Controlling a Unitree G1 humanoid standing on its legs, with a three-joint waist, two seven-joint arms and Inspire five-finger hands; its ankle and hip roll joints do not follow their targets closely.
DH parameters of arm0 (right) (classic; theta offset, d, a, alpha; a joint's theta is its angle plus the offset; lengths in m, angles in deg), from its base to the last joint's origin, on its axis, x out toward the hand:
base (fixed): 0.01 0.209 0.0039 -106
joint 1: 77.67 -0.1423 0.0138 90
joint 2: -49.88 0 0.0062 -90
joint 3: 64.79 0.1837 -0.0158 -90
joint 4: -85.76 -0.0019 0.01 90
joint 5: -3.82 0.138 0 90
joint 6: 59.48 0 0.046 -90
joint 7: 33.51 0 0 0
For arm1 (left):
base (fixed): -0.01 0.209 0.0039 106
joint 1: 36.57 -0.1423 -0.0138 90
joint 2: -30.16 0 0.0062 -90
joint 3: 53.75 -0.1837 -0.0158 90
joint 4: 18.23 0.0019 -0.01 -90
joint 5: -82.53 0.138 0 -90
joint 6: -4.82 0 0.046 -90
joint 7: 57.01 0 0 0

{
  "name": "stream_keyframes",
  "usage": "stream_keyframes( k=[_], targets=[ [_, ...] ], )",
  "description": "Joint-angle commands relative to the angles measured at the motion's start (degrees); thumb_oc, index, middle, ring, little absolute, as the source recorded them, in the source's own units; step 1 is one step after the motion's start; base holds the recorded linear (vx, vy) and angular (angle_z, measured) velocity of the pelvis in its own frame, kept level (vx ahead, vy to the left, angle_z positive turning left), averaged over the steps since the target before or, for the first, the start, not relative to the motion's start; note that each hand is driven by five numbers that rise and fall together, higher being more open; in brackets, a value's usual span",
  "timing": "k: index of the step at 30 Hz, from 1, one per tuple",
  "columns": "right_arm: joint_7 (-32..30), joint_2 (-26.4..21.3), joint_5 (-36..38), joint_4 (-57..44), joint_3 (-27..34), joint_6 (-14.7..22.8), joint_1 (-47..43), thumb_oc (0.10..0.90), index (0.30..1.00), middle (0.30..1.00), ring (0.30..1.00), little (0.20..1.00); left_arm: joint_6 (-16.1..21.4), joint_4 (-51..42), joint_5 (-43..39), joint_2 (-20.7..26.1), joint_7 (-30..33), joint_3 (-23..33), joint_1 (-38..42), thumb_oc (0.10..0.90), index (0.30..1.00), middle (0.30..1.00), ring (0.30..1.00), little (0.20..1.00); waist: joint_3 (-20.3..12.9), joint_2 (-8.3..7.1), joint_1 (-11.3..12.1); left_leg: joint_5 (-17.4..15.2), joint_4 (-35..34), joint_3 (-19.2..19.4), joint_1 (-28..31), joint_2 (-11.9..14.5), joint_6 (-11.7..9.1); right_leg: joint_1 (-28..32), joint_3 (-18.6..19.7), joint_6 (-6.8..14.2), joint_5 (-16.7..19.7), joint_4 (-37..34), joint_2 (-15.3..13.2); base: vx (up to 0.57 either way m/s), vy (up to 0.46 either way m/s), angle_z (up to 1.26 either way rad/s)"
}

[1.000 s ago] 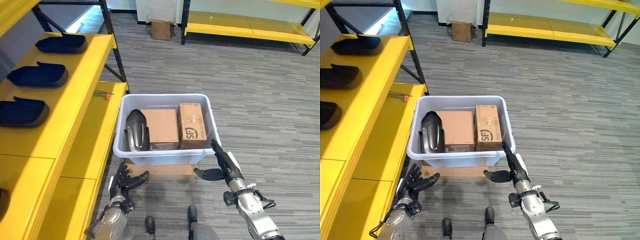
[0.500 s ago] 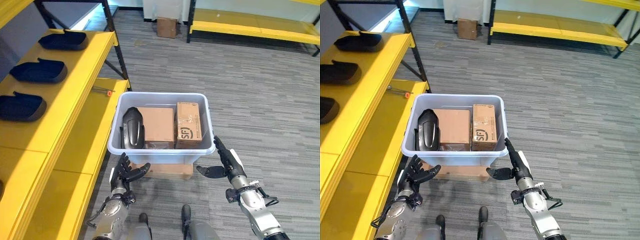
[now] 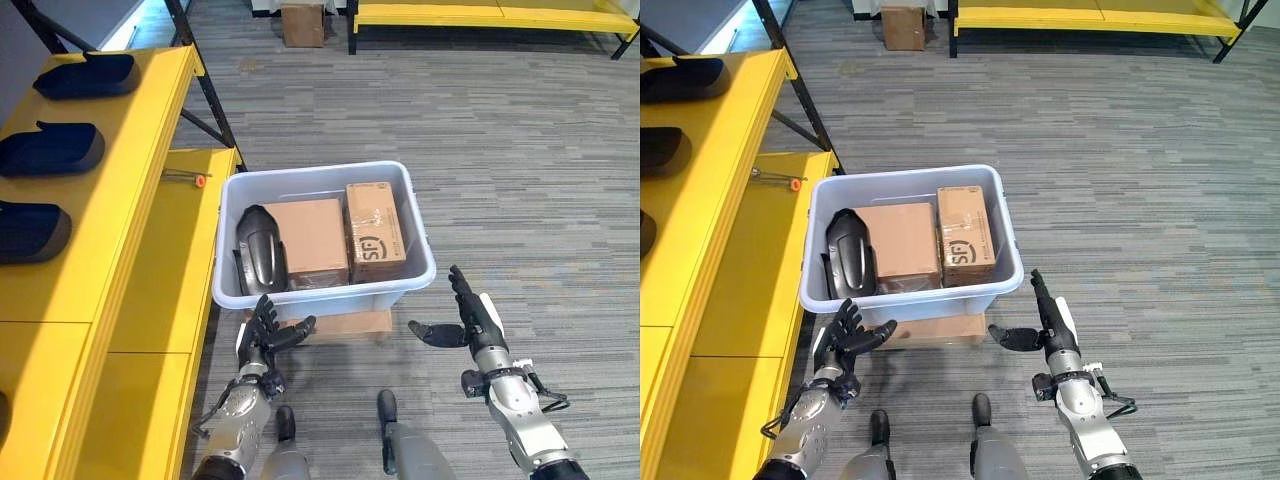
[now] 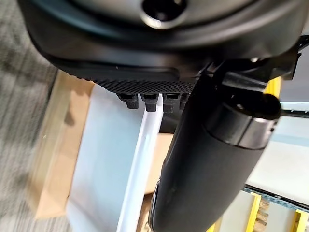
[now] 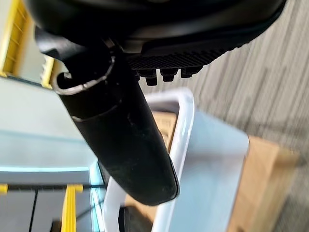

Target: Move parts from the plastic box to the shelf.

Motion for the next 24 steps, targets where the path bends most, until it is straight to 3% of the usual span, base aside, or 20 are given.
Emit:
stream_keyframes(
  k=[1,8,15,20,22,24],
  targets=[
    [-0.6,1.3,-1.1,-5.8,1.5,5.1,-2.7,0.9,1.0,1.0,1.0,1.0,5.4,-5.2,0.4,4.1,1.0,1.3,0.6,0.9,1.0,1.0,1.0,1.0,-5.1,-3.74,0.4,-2.4,7.8,-2.1,-4.5,2.4,-0.3,7.0,1.4,6.6,2.4,0.2,-8.1,0.03,0.142,-0.13],
    [-0.2,1.4,-1.4,-6.3,1.9,4.8,-2.9,0.9,1.0,1.0,1.0,1.0,5.1,-5.6,0.4,4.4,1.2,1.6,0.6,0.9,1.0,1.0,1.0,1.0,-5.8,-4.98,0.3,-4.2,8.5,-0.7,-4.6,1.1,0.8,6.1,1.8,8.0,5.6,-1.0,-9.3,0.03,0.06,-0.07],
    [-0.6,-0.3,-4.0,-7.6,2.3,4.8,-4.0,0.9,1.0,1.0,1.0,1.0,5.1,-6.6,0.6,4.6,1.4,2.4,0.4,0.9,1.0,1.0,1.0,1.0,-6.2,-5.19,0.4,-4.3,8.5,-1.2,-4.6,1.2,0.6,6.7,0.6,8.0,5.1,-1.1,-9.3,0.02,0.002,-0.05],
    [-2.5,-7.5,-9.7,-10.2,5.0,6.1,-11.7,0.9,1.0,1.0,1.0,1.0,5.3,-7.5,0.8,4.9,0.5,3.6,0.3,0.9,1.0,1.0,1.0,1.0,-6.4,-5.61,1.3,-3.9,8.3,-2.8,-4.9,1.7,0.1,7.6,-1.0,7.6,3.7,-0.8,-8.6,0.02,-0.041,0.14],
    [-2.9,-8.8,-10.4,-9.8,4.9,6.2,-13.9,0.9,1.0,1.0,1.0,1.0,5.4,-7.8,0.7,5.1,0.2,3.7,0.2,0.9,1.0,1.0,1.0,1.0,-6.4,-5.65,1.6,-3.7,8.1,-3.1,-5.0,1.8,0.0,7.9,-1.6,7.5,3.7,-1.0,-8.5,0.0,-0.031,0.16],
    [-3.2,-13.2,-12.4,-8.5,3.6,5.7,-19.9,0.9,1.0,1.0,1.0,1.0,5.3,-8.2,0.3,5.5,-0.9,2.9,0.0,0.9,1.0,1.0,1.0,1.0,-6.4,-6.02,2.7,-3.1,7.4,-3.8,-5.3,1.7,-0.2,8.5,-2.7,7.5,3.6,-1.5,-8.4,0.01,-0.052,0.14]
  ],
)
